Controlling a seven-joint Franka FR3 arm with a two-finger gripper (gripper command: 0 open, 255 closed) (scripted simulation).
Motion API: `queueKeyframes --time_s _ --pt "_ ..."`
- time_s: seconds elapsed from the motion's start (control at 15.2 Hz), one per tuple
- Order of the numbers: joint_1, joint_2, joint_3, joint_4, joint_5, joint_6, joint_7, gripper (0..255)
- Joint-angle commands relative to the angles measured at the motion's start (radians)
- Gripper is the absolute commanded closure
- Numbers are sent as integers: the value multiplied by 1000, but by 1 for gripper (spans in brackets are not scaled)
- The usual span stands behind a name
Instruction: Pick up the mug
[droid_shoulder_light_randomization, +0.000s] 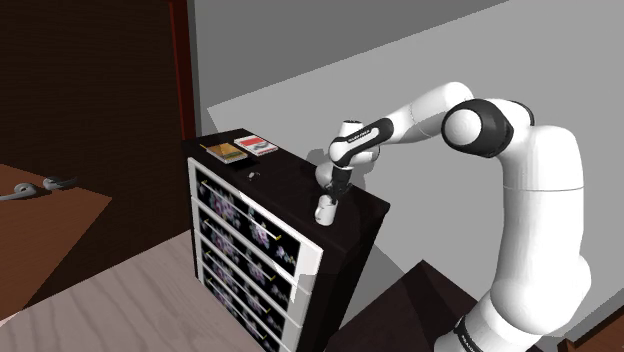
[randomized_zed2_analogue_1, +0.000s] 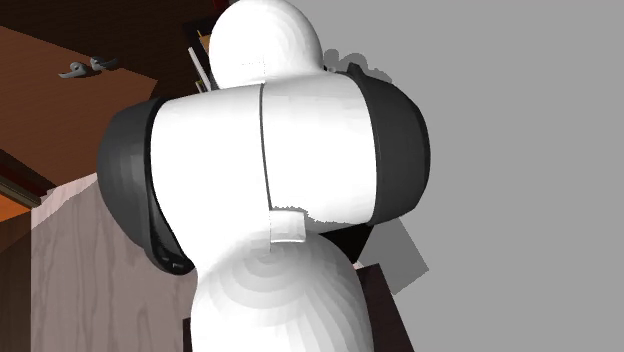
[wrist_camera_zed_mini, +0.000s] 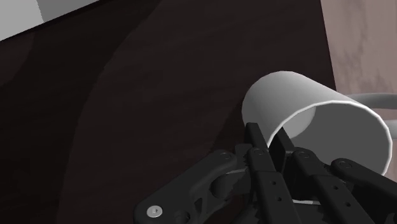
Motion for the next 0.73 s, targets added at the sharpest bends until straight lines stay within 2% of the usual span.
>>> queueKeyframes --time_s 0.0,0.66 --pt "1 -17 -1 1 -1 -18 1 255" --pt "3 -97 -3 26 -6 -123 5 255"
